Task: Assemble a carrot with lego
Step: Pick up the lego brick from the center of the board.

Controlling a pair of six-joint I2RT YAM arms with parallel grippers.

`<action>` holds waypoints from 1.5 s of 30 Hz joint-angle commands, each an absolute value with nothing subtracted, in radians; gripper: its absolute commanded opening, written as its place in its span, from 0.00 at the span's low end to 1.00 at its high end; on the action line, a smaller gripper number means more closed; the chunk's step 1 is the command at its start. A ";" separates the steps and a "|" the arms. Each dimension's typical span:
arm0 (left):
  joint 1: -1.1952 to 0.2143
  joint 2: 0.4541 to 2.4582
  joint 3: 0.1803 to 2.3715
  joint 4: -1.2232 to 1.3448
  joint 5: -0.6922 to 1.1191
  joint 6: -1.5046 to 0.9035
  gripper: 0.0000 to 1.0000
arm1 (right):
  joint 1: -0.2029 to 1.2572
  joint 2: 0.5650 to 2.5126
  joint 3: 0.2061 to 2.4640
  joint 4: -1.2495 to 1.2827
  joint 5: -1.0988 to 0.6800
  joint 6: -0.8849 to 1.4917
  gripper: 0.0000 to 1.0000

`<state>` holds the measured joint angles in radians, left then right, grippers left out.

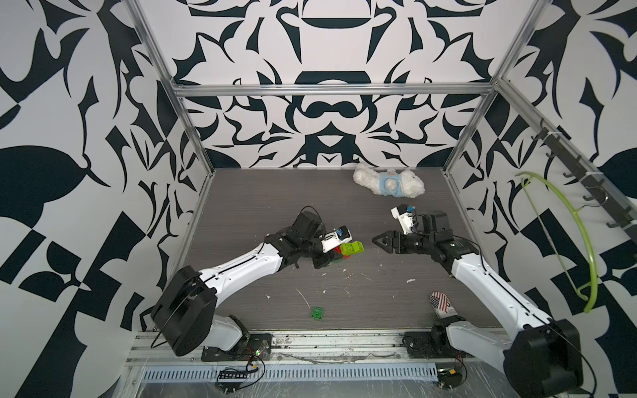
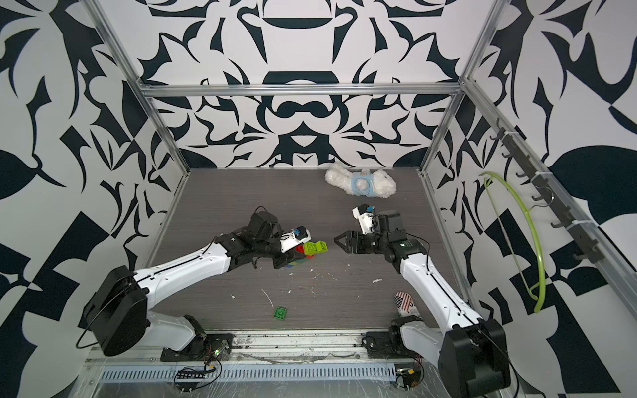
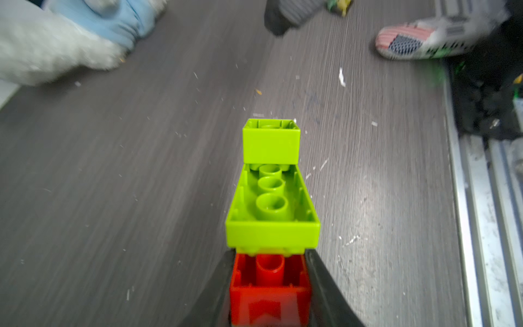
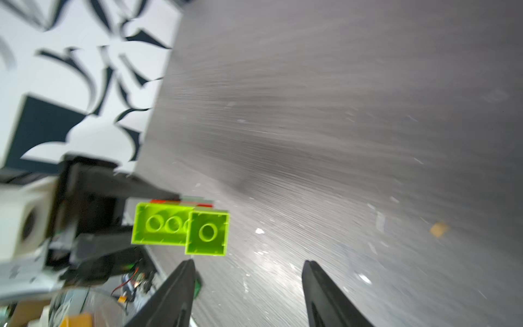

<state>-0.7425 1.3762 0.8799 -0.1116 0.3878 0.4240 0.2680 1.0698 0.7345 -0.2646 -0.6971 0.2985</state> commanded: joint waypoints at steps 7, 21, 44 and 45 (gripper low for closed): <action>-0.562 1.150 0.809 -0.037 0.798 0.375 0.00 | 0.433 0.946 0.688 -0.003 -0.696 -0.007 0.76; -0.538 1.106 0.770 0.025 0.972 0.324 0.00 | 0.597 1.137 0.676 0.398 -0.841 -0.136 0.77; -0.528 1.160 0.775 0.038 1.028 0.291 0.03 | 0.645 1.139 0.775 0.179 -0.894 -0.216 0.37; -0.528 1.162 0.775 0.038 1.029 0.290 0.05 | 0.645 1.140 0.775 0.168 -0.889 -0.225 0.34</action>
